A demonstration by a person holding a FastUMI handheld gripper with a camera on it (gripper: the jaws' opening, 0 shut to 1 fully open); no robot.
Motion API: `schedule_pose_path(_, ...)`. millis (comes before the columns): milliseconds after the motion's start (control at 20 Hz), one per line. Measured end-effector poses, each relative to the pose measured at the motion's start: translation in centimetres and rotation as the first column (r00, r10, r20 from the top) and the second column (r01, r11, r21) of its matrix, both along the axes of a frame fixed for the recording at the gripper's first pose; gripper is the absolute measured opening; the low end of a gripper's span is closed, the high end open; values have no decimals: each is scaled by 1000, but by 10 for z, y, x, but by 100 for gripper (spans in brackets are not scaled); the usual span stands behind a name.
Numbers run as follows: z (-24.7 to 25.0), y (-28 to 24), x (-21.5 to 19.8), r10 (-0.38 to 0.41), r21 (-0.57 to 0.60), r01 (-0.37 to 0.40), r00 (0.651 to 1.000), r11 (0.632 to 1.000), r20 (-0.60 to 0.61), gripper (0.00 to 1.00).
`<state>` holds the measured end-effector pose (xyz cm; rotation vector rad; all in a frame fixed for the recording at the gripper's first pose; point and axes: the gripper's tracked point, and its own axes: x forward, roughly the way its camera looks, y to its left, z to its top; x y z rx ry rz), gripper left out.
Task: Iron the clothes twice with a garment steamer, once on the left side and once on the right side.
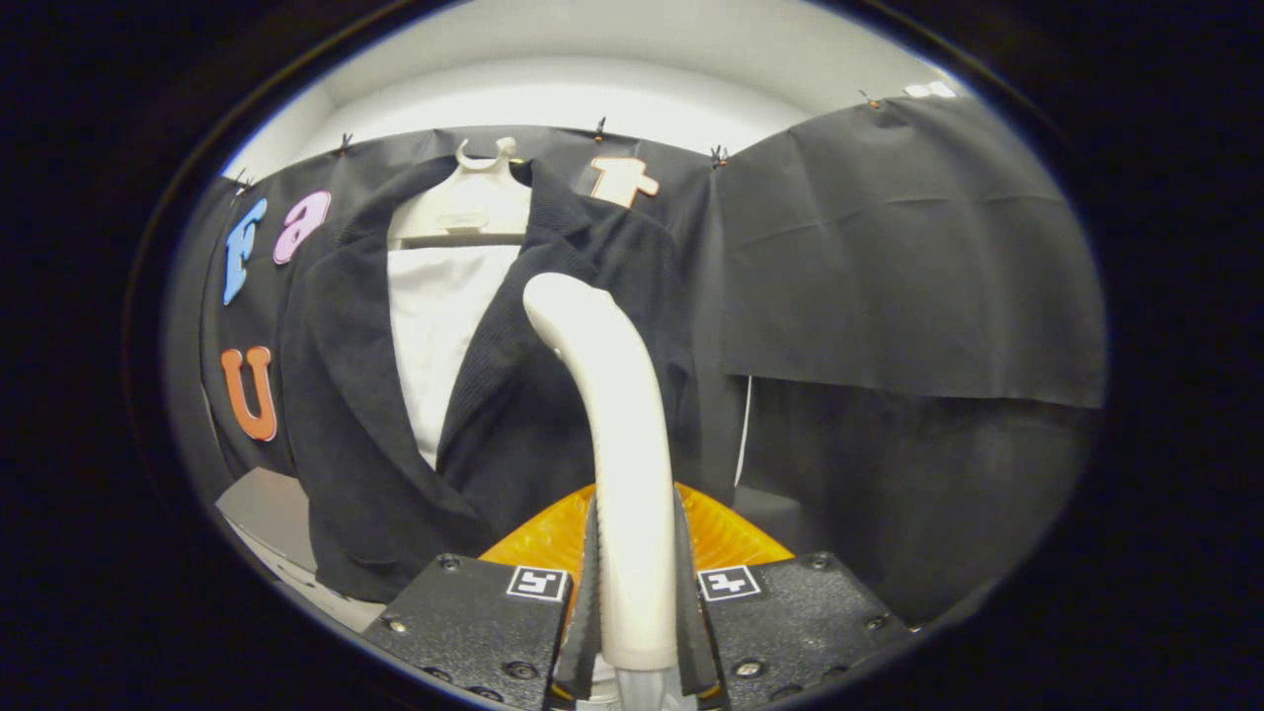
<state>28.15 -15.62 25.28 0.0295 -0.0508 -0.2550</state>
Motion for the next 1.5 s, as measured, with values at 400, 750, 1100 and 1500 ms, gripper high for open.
schedule_pose_path(400,-12,-5,6,-67,-61,65,997,996,-30,35)
schedule_pose_path(750,-39,-6,16,-78,-60,72,993,996,-91,35)
schedule_pose_path(1100,-71,2,19,-88,-96,75,988,992,-128,35)
schedule_pose_path(1500,-126,8,11,-93,-122,71,978,990,-185,35)
